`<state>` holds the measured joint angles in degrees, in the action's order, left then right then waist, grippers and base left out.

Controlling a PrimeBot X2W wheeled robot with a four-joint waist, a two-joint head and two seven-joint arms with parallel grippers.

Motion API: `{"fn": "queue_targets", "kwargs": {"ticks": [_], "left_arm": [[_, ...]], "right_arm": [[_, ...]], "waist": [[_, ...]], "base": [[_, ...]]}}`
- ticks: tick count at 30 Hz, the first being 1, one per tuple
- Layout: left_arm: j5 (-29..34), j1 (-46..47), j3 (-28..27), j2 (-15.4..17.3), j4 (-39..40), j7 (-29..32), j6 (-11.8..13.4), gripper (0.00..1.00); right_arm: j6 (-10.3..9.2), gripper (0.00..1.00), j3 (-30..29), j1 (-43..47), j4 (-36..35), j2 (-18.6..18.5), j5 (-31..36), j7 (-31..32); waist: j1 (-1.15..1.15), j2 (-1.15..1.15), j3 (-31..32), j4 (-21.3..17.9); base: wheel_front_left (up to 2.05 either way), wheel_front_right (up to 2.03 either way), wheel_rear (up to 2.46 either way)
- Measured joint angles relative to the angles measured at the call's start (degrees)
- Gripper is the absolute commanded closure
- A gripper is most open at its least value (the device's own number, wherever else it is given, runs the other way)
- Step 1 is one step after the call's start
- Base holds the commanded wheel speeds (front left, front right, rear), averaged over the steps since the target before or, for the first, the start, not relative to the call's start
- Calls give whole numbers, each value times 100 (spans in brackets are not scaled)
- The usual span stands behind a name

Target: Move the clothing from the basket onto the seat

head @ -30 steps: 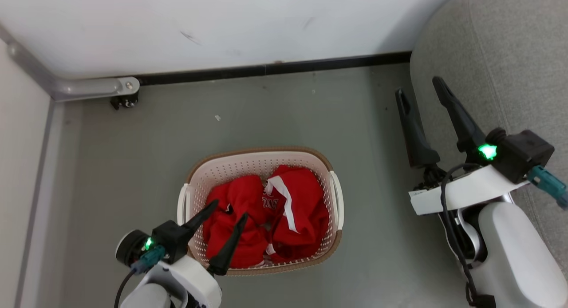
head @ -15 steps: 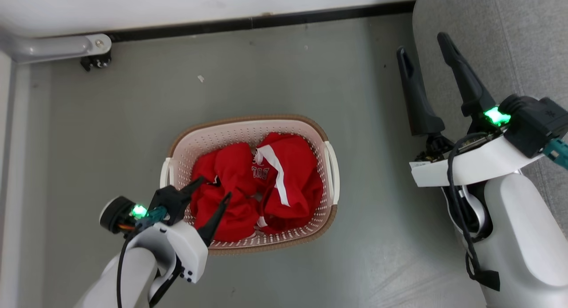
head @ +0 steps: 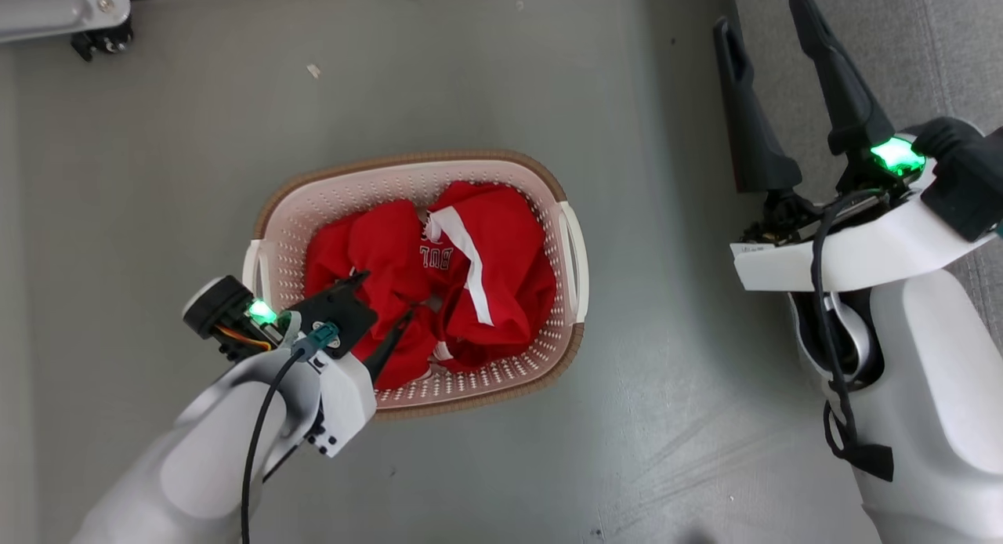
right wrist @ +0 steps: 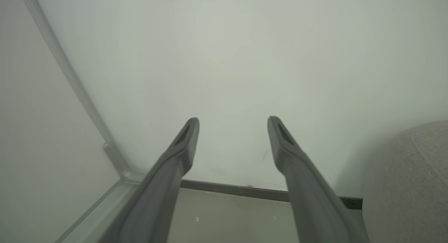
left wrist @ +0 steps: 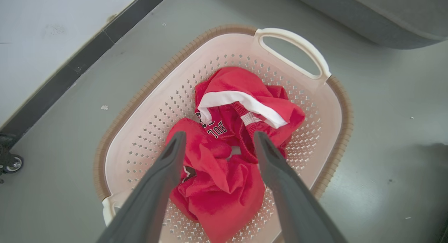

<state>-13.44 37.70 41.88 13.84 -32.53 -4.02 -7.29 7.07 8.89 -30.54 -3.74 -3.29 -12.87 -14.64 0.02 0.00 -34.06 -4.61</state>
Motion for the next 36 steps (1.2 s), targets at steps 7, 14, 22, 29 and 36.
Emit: {"fn": "queue_targets", "kwargs": {"ticks": [7, 14, 22, 29, 36], "left_arm": [[209, 315, 194, 65, -225, 146, 0, 0], [188, 520, 146, 8, -510, 292, 0, 0], [130, 771, -70, -75, -811, 439, 9, 0], [131, 1017, -131, -73, -1004, 565, 74, 0], [129, 1129, -136, -55, -1247, 757, 79, 0]], "right_arm": [[0, 0, -11, -180, -94, -3, -76, -4], [0, 0, 8, -464, -219, -7, -178, -7], [0, 0, 277, -871, -519, -15, -162, -8], [0, 0, 374, -915, -557, -14, -162, -8], [0, 0, 434, -1010, -608, -15, -182, -8]], "waist": [[0, 0, -320, -98], [0, 0, -615, -194], [0, 0, -925, -300], [0, 0, -1172, -384], [0, 0, -1392, -464]], "base": [[0, 0, 0], [0, 0, 0], [0, 0, 0], [0, 0, 0], [0, 0, 0]]}}
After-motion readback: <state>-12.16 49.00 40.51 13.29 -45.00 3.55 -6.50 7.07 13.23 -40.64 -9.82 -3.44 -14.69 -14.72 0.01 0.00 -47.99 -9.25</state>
